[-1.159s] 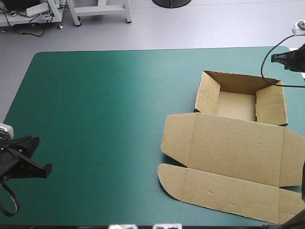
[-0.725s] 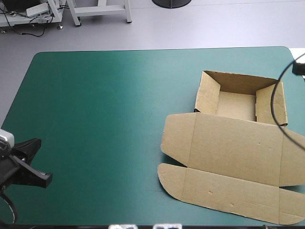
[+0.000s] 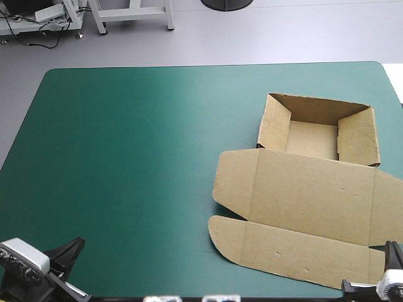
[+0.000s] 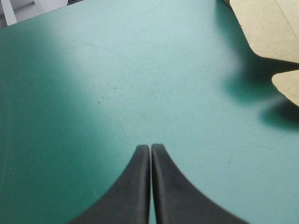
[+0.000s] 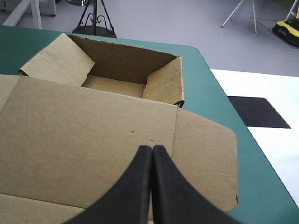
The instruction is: Fold the box
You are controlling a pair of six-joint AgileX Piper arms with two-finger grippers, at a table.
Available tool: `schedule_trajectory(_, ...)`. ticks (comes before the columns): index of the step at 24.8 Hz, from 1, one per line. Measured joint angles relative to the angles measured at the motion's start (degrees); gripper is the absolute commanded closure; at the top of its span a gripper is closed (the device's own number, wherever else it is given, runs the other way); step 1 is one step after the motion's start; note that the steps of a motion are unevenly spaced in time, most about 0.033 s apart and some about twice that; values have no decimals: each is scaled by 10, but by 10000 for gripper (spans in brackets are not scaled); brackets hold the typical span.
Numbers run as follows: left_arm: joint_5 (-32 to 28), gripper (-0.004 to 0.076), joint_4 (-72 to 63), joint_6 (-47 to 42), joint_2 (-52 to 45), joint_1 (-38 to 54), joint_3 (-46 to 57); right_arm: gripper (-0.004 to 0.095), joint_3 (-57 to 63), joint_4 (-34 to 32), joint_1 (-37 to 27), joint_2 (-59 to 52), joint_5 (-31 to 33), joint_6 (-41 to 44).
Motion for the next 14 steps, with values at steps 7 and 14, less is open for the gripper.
schedule_trajectory(7, -13, 729, -7, 22, -1, 0, 57, 928, 84, 5, 0, 0, -20, -7)
schedule_trajectory(14, -50, 729, -32, 41, -1, 0, 81, 927, 146, 29, 0, 0, -69, -11)
